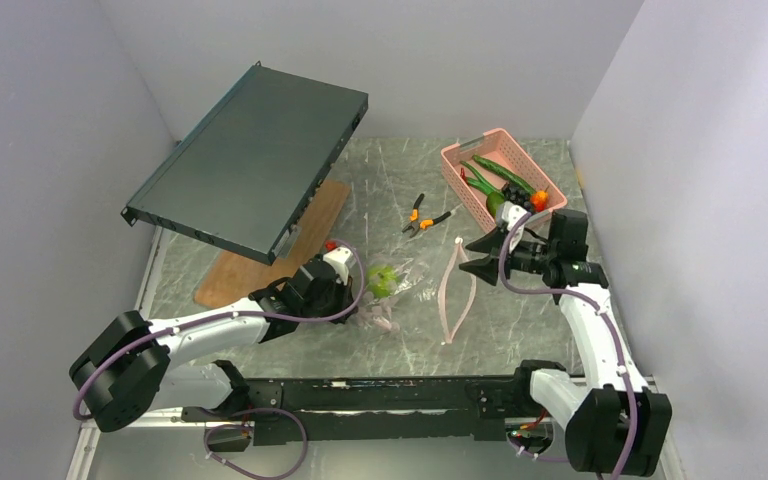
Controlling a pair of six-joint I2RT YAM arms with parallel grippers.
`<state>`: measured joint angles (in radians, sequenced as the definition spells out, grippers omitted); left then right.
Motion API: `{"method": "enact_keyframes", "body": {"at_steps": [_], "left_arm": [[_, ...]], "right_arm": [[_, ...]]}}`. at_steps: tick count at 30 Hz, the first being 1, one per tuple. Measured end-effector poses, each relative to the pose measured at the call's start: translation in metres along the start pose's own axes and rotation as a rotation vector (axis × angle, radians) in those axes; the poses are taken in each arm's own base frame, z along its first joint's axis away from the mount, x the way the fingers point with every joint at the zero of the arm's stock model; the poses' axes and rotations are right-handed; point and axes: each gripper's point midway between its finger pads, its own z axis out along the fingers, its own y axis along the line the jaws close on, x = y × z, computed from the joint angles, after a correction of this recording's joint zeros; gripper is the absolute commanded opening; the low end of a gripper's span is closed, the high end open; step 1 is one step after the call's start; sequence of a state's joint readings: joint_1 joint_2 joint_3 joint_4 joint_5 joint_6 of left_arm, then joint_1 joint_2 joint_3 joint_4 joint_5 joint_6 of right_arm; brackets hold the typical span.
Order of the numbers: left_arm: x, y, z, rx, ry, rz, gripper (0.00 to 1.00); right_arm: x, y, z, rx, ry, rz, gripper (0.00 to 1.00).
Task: Open the zip-top bag and remove the fake food
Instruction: Pick up the fake fruit from the zipper food storage bag.
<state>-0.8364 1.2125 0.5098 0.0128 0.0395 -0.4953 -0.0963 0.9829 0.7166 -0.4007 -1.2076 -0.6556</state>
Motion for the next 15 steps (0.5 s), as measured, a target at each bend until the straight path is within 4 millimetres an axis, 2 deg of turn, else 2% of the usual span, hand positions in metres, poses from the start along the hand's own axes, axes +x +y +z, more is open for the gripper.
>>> {"method": "enact_keyframes", "body": {"at_steps": [7, 15], "left_arm": [[0.000, -0.003, 0.001, 0.015, -0.004, -0.010, 0.00], [0.001, -0.004, 0.001, 0.023, -0.007, -0.021, 0.00]], "right_arm": [[0.027, 0.014, 0.011, -0.067, 0.081, 0.005, 0.41], [0.057, 0.027, 0.023, -0.139, 0.183, 0.014, 0.41]]}}
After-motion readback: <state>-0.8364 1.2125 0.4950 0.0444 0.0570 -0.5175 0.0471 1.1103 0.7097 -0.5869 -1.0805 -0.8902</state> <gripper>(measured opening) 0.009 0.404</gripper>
